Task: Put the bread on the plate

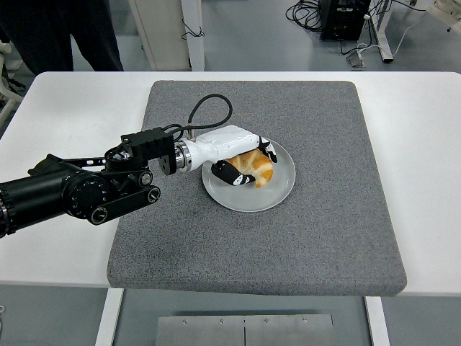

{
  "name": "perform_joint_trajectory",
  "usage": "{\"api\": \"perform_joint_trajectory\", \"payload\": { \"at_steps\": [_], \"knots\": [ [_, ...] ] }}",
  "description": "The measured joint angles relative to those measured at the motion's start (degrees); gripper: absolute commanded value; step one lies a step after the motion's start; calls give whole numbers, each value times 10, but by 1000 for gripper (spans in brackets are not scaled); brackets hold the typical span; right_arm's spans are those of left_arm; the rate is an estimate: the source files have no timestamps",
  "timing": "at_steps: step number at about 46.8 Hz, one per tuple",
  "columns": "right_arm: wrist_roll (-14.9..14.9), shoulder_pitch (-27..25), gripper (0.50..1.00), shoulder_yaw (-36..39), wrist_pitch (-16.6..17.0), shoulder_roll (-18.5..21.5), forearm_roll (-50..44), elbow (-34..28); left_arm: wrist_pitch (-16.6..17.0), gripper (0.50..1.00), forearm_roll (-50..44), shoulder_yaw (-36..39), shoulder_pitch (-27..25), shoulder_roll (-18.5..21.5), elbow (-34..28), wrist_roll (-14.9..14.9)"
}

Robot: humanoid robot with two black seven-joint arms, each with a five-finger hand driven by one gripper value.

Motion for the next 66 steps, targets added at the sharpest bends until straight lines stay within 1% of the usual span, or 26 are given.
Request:
{"api": "perform_joint_trajectory", "payload": {
  "at_steps": [13,25,26,28,35,43,46,49,53,58,66],
  "knots": [
    [0,0,1000,0,0,0,0,0,1,624,0,0,7,-1,5,0],
    [0,0,1000,0,0,0,0,0,1,639,0,0,14,-5,6,0],
    [0,0,1000,0,0,0,0,0,1,646,0,0,14,-5,6,0],
    [0,0,1000,0,0,0,0,0,1,676,0,0,14,-5,6,0],
    [0,0,1000,0,0,0,0,0,1,839,-1,0,15,-8,6,0],
    [0,0,1000,0,0,0,0,0,-3,940,-6,0,16,-9,5,-2],
    [0,0,1000,0,0,0,0,0,-6,957,-6,0,14,-8,5,-6],
    [0,0,1000,0,0,0,0,0,-14,960,-7,0,12,-7,5,-8],
    [0,0,1000,0,0,0,0,0,-34,963,-11,0,11,-5,4,-9],
    [0,0,1000,0,0,0,0,0,-45,966,-18,-5,10,-3,4,-9],
    [0,0,1000,0,0,0,0,0,-61,968,-76,-9,4,4,2,-14]
  ]
}}
